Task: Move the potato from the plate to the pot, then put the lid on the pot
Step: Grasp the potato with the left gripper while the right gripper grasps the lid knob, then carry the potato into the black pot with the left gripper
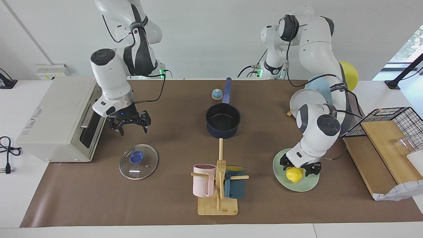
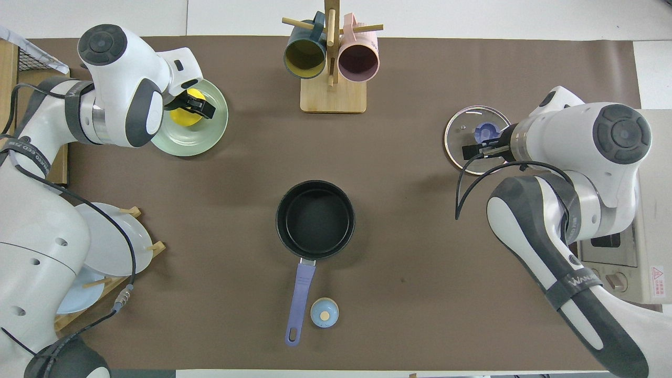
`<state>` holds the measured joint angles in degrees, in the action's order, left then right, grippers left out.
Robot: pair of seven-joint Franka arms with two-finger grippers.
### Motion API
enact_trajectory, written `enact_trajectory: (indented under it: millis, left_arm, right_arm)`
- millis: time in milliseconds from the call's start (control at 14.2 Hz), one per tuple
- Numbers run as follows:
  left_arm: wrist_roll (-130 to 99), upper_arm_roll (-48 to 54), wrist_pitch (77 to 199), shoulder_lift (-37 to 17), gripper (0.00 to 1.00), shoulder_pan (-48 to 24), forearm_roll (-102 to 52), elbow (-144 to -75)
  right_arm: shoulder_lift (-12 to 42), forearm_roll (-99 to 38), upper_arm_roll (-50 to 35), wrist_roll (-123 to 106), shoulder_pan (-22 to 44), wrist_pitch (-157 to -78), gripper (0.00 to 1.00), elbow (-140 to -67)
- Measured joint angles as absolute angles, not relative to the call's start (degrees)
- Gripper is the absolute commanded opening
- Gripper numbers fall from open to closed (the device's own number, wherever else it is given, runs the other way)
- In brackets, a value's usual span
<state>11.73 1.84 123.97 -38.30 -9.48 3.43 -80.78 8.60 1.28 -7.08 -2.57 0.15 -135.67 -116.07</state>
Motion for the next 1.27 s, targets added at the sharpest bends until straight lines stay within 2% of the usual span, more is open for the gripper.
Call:
enact_trajectory:
  millis: [71,282,564,705,1058,1270]
  left_arm:
    - [11.7,1.8,124.2,-38.3,0.52,-9.5,3.4,-80.9]
    - [11.7,1.7,124.5,-38.2,0.01,-9.4,3.4,-80.9]
    - [10.3,1.3,124.1,-37.9,0.00,-9.3,0.7,-80.4]
    - [5.1,1.3,123.1,-36.1,0.00,-9.4,-0.1,-79.8]
    - [-8.5,2.1,105.4,-22.1,0.00,-11.3,-3.2,-80.2]
    - [-21.3,2.4,101.5,-13.1,0.00,-17.2,-4.9,-86.9]
  right_arm:
    - [9.6,1.3,-7.1,-4.5,-0.2,-135.6,1.00,-115.3]
    - [13.5,1.3,-7.1,-9.3,-2.0,-132.0,1.00,-110.9]
    - [19.1,1.3,-7.1,-10.0,-2.6,-130.4,1.00,-105.7]
    - [21.1,1.3,-7.1,-10.2,-2.6,-131.2,1.00,-104.8]
    - [22.6,1.3,-7.1,-10.4,-2.6,-132.9,1.00,-104.4]
    - [23.2,1.3,-7.1,-10.8,-2.6,-133.9,0.96,-104.4]
